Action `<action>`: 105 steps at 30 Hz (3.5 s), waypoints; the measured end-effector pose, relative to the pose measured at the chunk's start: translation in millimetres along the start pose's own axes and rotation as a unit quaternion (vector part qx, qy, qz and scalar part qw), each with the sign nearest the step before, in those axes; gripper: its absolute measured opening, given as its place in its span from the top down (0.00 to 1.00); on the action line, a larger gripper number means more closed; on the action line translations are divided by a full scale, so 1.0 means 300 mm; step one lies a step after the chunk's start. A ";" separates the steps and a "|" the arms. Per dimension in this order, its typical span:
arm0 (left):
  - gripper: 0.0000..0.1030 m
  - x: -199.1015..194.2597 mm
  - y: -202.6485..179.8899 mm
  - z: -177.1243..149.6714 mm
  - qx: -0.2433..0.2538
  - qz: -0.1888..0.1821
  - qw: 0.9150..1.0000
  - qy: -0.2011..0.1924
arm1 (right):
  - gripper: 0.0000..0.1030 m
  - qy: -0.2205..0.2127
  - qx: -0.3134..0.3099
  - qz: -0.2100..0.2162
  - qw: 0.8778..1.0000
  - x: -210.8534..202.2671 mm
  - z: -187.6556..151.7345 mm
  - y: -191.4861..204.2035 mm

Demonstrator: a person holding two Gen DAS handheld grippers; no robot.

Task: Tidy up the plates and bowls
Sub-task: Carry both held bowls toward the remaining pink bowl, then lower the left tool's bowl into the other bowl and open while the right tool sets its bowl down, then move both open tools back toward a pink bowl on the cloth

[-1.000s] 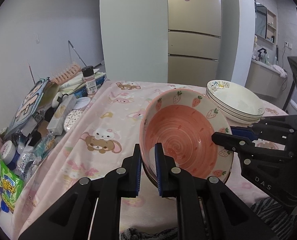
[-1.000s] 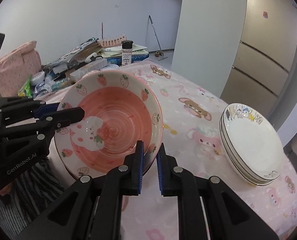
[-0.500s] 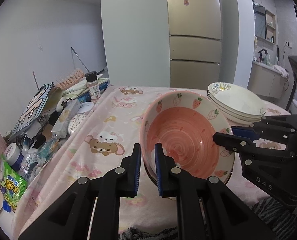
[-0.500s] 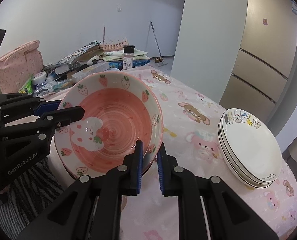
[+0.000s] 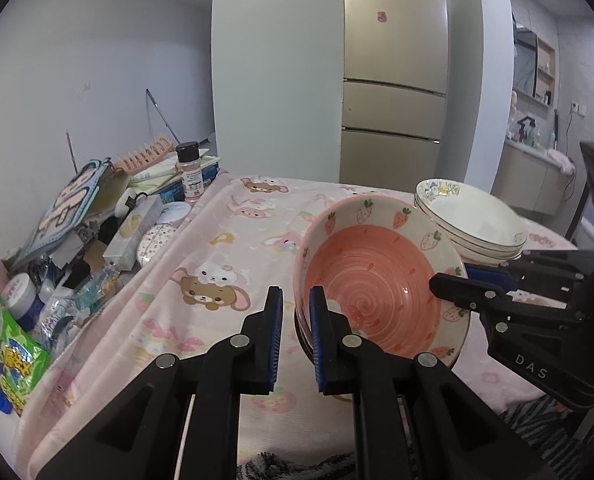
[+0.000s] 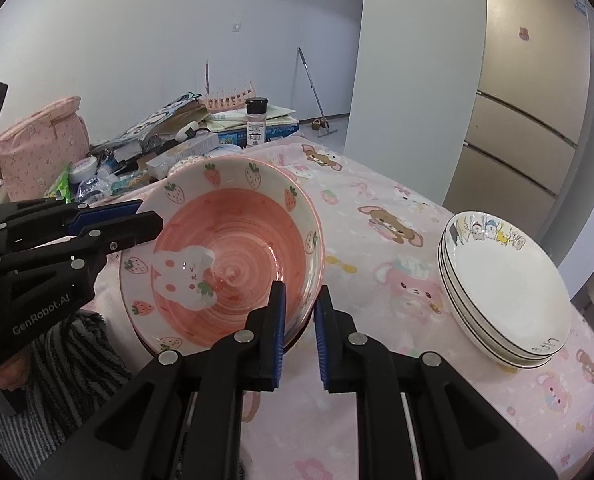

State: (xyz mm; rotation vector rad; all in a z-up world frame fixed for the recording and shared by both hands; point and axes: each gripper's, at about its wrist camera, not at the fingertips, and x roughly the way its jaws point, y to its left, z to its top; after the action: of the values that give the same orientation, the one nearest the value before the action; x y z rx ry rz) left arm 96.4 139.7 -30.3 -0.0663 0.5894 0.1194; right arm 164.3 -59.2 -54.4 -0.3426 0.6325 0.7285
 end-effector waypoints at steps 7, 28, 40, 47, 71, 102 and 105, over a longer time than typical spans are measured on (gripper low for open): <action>0.87 -0.016 0.009 0.001 -0.010 -0.005 1.000 -0.009 | 0.87 0.002 0.019 0.015 1.000 -0.009 -0.004 -0.016; 0.35 -0.061 0.039 0.016 -0.039 -0.038 0.998 -0.037 | 0.82 -0.006 -0.058 -0.042 0.997 -0.037 -0.015 0.039; 0.00 -0.066 0.038 0.017 -0.038 -0.025 0.998 -0.044 | 0.43 -0.030 0.007 -0.013 0.999 -0.063 -0.019 -0.029; 0.00 -0.036 0.056 0.016 -0.049 -0.009 0.998 -0.026 | 0.13 -0.033 0.047 -0.031 0.998 -0.062 -0.019 -0.085; 0.03 0.095 0.173 0.081 -0.129 -0.082 0.988 0.022 | 0.29 -0.071 0.103 0.022 0.992 -0.062 0.051 -0.166; 0.00 -0.299 -0.590 0.209 0.100 -0.248 0.962 -0.053 | 0.00 -0.146 0.097 -0.157 0.972 -0.908 -0.147 -0.394; 0.00 -0.283 -0.643 0.205 0.107 -0.258 0.959 -0.040 | 0.00 -0.137 0.124 -0.147 0.972 -0.928 -0.215 -0.451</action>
State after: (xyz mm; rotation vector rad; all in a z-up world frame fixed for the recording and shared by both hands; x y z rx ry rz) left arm 85.7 -53.3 73.5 -0.0037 0.4842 -0.4465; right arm 73.5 -328.0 85.1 -0.0965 0.3925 0.3952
